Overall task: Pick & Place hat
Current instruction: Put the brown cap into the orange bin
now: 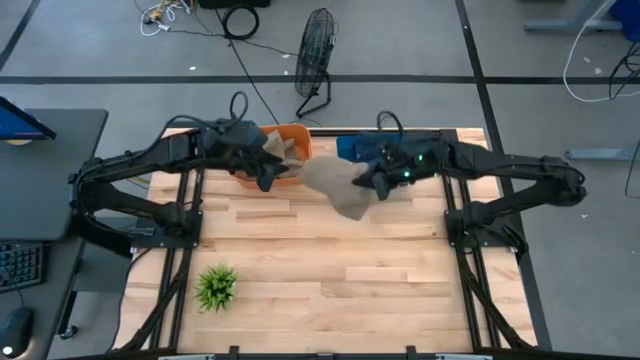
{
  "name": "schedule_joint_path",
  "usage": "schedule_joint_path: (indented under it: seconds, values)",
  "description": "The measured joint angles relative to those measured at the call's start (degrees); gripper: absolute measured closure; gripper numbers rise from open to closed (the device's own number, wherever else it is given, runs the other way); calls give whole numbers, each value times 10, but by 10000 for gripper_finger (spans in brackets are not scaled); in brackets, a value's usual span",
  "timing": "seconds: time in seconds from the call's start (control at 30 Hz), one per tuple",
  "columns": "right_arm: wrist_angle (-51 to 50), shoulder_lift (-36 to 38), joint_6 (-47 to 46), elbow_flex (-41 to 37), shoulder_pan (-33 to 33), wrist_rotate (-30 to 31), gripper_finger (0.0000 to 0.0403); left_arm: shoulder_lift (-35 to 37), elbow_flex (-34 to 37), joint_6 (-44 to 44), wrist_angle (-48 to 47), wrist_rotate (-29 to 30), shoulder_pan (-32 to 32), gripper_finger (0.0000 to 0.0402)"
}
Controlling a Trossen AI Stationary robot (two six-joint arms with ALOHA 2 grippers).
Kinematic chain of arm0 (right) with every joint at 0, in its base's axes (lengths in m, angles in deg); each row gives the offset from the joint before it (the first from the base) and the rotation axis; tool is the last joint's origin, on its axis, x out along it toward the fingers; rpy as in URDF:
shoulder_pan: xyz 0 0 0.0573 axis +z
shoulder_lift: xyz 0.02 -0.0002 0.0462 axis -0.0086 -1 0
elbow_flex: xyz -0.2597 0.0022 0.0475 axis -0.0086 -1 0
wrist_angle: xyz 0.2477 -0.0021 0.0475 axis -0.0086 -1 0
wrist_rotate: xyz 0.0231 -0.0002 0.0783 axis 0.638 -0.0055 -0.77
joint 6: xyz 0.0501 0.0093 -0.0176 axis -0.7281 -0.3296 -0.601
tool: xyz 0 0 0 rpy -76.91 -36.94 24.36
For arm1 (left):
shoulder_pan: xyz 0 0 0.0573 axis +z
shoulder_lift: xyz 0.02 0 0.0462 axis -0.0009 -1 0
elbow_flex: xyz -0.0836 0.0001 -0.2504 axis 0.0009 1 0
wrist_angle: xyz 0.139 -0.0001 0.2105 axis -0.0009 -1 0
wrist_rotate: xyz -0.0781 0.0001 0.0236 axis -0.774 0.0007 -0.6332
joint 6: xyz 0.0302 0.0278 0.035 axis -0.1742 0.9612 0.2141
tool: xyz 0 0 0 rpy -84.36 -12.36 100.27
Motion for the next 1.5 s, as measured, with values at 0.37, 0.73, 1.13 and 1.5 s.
schedule_joint_path:
  seconds: [0.37,0.73,1.13,1.5]
  values:
    - [-3,-14,72,102,-68,-110,401,-1,8,105,83,-11,37,190]
    - [-7,-27,89,145,-83,-167,401,-69,11,111,198,-114,49,146]
    - [-59,-34,178,145,-100,-69,386,-93,11,156,207,-169,31,251]
    - [-121,-69,232,145,-101,-37,298,-93,11,55,179,-168,68,388]
